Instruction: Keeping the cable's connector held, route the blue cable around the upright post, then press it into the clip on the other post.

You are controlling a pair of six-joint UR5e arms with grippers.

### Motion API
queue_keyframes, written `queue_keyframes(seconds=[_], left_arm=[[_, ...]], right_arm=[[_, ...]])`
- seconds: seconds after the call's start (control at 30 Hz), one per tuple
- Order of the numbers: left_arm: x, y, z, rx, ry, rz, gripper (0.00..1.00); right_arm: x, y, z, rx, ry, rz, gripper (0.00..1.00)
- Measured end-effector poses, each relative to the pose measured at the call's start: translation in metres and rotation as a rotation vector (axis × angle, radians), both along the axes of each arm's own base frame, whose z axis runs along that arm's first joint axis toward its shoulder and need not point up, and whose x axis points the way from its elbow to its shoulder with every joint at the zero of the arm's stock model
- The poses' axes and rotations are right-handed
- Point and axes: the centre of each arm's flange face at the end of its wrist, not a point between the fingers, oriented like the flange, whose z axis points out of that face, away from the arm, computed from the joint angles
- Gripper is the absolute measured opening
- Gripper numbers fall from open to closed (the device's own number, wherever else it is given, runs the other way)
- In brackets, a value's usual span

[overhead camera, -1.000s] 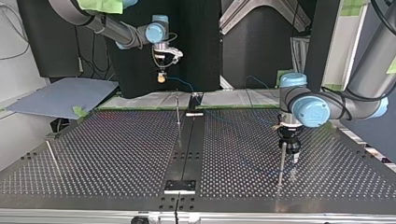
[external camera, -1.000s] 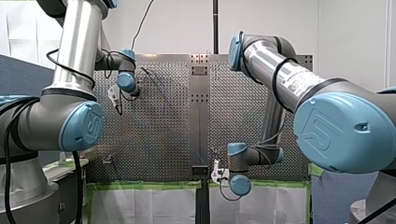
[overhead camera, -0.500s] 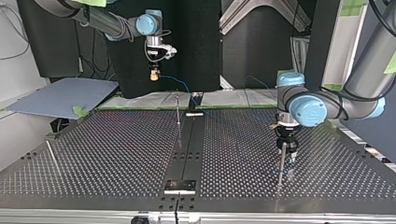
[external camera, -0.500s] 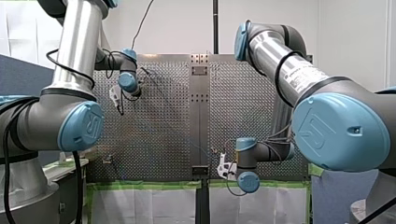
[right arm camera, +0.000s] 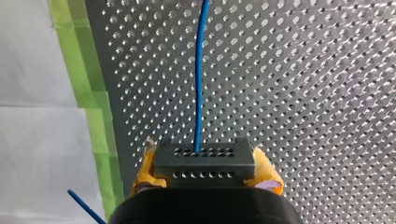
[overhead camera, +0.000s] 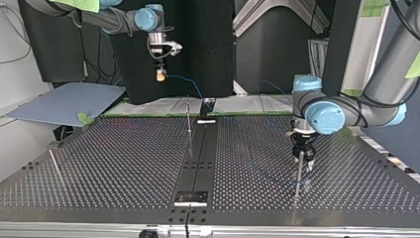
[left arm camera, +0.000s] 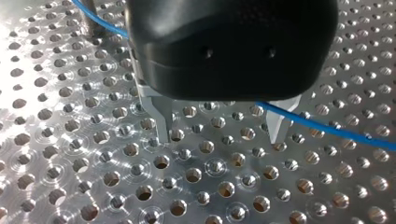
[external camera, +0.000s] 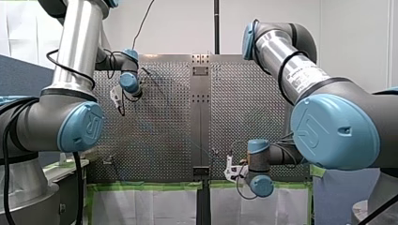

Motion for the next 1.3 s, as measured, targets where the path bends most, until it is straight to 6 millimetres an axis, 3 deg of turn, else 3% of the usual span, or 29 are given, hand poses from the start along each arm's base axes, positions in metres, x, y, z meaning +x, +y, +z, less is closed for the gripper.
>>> queue_keyframes(seconds=[0.5,1.3], left_arm=[[-0.007,-0.010,-0.003,-0.123,0.018,0.010,0.99],[-0.012,-0.002,-0.013,-0.365,0.050,0.019,0.99]], right_arm=[[0.006,-0.003,0.002,-0.019,-0.009,0.100,0.00],[0.008,-0.002,0.002,-0.020,-0.001,0.115,0.00]])
